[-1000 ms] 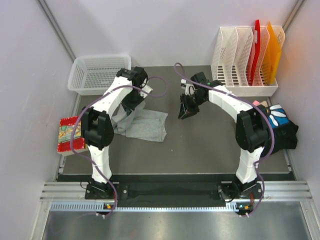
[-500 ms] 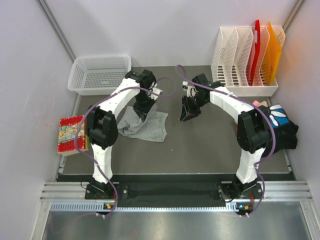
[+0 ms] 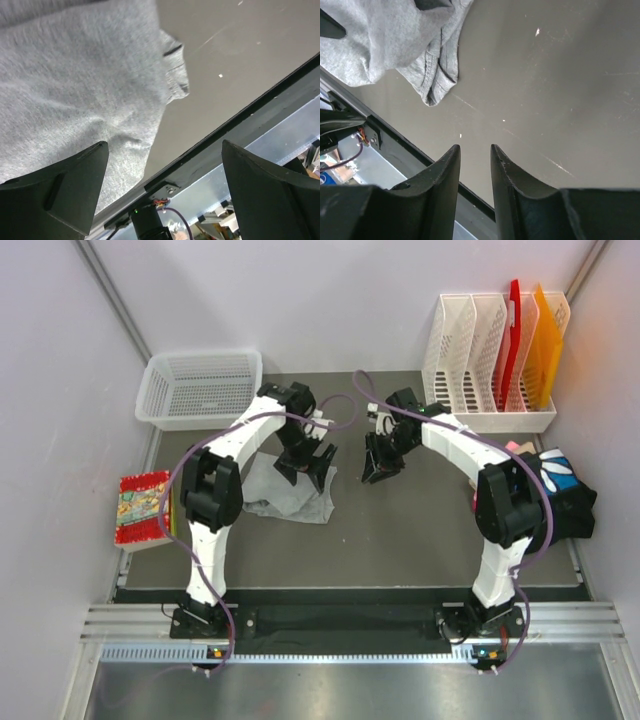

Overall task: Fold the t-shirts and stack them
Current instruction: Fold the tshirt

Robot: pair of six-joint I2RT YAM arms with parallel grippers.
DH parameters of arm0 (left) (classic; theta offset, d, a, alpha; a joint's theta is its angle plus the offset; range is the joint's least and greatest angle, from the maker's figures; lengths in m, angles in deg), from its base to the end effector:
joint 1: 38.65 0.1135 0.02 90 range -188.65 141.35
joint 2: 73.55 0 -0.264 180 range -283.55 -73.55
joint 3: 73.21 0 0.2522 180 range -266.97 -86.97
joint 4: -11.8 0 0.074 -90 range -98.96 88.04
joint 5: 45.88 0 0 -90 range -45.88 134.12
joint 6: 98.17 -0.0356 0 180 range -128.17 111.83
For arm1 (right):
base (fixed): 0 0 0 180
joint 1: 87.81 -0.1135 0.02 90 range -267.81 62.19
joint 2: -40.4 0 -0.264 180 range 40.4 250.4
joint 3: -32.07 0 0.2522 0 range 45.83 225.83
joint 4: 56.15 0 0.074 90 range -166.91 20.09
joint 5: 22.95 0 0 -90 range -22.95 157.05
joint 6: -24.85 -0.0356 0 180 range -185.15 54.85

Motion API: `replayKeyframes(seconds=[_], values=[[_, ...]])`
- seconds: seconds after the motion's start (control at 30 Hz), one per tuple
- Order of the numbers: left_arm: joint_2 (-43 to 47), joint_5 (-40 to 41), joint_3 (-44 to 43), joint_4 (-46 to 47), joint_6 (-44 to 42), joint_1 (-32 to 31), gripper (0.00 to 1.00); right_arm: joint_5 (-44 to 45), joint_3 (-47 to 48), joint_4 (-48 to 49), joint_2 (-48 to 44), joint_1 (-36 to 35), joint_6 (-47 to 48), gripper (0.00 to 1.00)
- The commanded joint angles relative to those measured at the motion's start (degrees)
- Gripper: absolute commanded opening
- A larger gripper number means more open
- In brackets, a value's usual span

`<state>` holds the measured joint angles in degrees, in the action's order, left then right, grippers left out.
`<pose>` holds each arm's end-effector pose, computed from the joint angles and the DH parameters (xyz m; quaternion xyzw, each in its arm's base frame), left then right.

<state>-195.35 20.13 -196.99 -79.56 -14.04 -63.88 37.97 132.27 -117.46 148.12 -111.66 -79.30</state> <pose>0.3668 -0.1888 0.2401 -0.2633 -0.9420 0.2058 0.0297 0.3482 0.1728 0.2339 -0.1264 0.9442 0.2912 0.0878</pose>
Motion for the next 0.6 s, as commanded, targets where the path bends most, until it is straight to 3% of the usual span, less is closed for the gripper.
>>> replayKeyframes(seconds=[0.0, 0.17, 0.27, 0.37, 0.57], values=[[1.7, -3.0, -5.6, -8.9, -0.3, 0.3, 0.99, 0.3, 0.6, -0.2, -2.7, 0.5, -0.2, 0.31], [8.1, 0.9, -6.3, -8.8, -5.9, 6.8, 0.99, -0.5, 1.6, -1.1, -2.3, 0.4, -0.3, 0.31], [8.5, 6.2, -2.4, -8.7, -8.5, 15.9, 0.99, -3.2, 3.9, 0.0, -1.3, -0.7, -1.5, 0.3], [6.7, 7.1, 2.3, -8.7, -9.9, 20.3, 0.99, -4.8, 10.1, 0.0, 2.0, -3.1, -2.8, 0.3], [5.5, 5.4, 14.7, -2.7, -10.8, 18.8, 0.97, -8.4, 27.8, -4.1, 13.7, -7.5, -4.6, 0.3]])
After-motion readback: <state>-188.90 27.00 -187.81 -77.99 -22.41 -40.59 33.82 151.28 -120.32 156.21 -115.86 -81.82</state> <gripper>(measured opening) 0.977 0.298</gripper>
